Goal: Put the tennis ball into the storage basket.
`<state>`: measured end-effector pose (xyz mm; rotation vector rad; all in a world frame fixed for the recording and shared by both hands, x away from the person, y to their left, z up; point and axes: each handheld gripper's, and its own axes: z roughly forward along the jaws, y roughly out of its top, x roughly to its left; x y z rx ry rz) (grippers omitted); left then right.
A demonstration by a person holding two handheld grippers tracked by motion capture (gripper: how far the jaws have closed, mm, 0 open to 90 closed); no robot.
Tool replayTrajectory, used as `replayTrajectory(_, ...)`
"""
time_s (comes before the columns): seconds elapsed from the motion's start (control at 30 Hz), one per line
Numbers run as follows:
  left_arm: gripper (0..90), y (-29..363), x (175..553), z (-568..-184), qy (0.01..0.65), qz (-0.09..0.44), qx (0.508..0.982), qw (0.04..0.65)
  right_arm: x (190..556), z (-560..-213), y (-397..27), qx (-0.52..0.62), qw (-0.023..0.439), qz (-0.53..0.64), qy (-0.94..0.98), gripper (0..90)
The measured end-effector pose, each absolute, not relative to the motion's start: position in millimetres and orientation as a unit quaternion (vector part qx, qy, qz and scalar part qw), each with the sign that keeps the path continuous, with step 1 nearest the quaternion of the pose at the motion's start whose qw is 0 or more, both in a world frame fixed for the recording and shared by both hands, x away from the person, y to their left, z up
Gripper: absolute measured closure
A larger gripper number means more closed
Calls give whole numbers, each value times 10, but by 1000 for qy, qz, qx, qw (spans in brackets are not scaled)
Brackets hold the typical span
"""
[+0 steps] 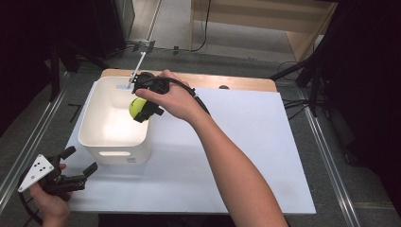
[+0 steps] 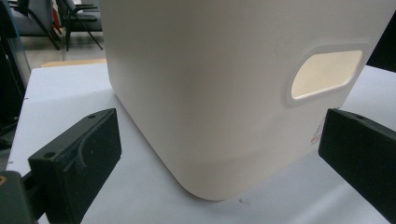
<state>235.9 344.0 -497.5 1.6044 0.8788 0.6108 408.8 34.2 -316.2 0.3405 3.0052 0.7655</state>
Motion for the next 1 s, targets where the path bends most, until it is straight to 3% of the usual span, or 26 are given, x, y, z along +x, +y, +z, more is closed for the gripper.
replayTrajectory(1.0,0,3443,2365,-4976,373,259,683,572,4038,-3497,593,89,10,237,967,225)
